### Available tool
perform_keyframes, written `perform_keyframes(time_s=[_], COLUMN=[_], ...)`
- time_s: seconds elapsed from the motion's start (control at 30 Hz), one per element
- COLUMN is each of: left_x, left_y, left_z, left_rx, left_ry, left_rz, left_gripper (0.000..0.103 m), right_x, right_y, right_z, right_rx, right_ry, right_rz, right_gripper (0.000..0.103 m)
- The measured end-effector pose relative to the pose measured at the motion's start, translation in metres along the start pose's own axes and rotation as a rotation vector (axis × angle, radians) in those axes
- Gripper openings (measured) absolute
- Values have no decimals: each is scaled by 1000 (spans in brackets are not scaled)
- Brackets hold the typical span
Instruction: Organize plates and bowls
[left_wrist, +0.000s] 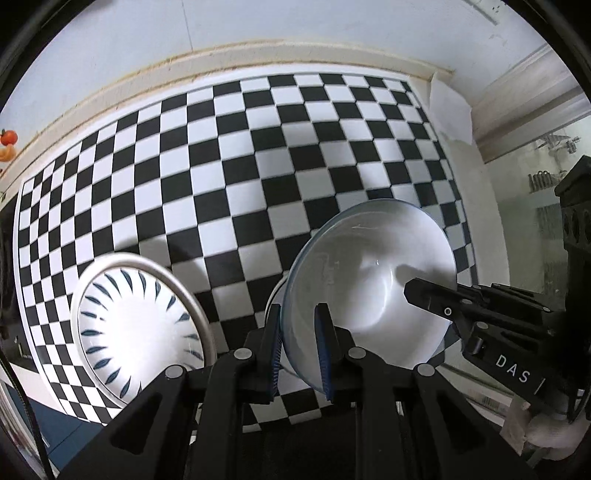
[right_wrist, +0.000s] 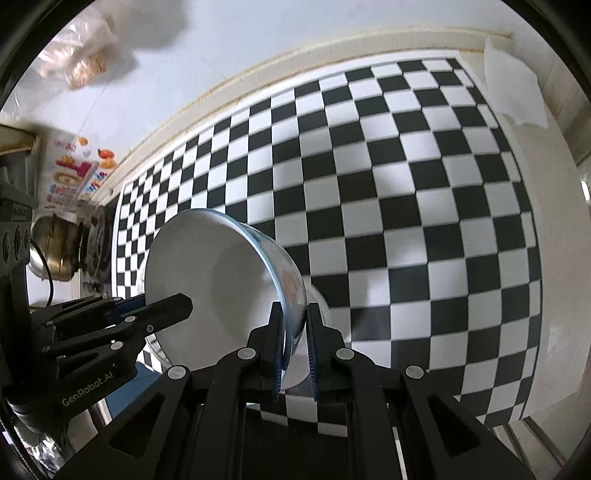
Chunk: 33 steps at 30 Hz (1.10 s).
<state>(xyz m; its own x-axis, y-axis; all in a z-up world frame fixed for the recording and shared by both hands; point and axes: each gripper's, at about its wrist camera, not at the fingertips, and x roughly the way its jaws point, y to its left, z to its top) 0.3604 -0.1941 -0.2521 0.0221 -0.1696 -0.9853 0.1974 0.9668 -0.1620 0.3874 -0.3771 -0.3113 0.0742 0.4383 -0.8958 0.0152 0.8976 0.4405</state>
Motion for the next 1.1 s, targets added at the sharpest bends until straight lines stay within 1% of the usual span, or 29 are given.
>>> perform_keyframes(time_s=[0.2,0.47,0.67,0.87,1.1], left_x=[23,40,49,54,56], left_y=[7,6,3,5,4], left_z=[-12,-16,-18,-19,-19], left_rx=[-13,-7,2,-7,-6], left_ry=[49,73,88,100,95], left_rz=[5,32,53,58,79], left_gripper=[15,15,15,15,15], right_x=[23,43,46,47,47], right_y=[-3,-5,-8,-7,-6], right_z=[-13,-22,-21,-20,-20], right_rx=[11,12,21,16,17], right_ry=[48,90,92,92,94], right_rz=[-11,-34,-40,-44,-45], right_gripper=[13,13,13,14,13])
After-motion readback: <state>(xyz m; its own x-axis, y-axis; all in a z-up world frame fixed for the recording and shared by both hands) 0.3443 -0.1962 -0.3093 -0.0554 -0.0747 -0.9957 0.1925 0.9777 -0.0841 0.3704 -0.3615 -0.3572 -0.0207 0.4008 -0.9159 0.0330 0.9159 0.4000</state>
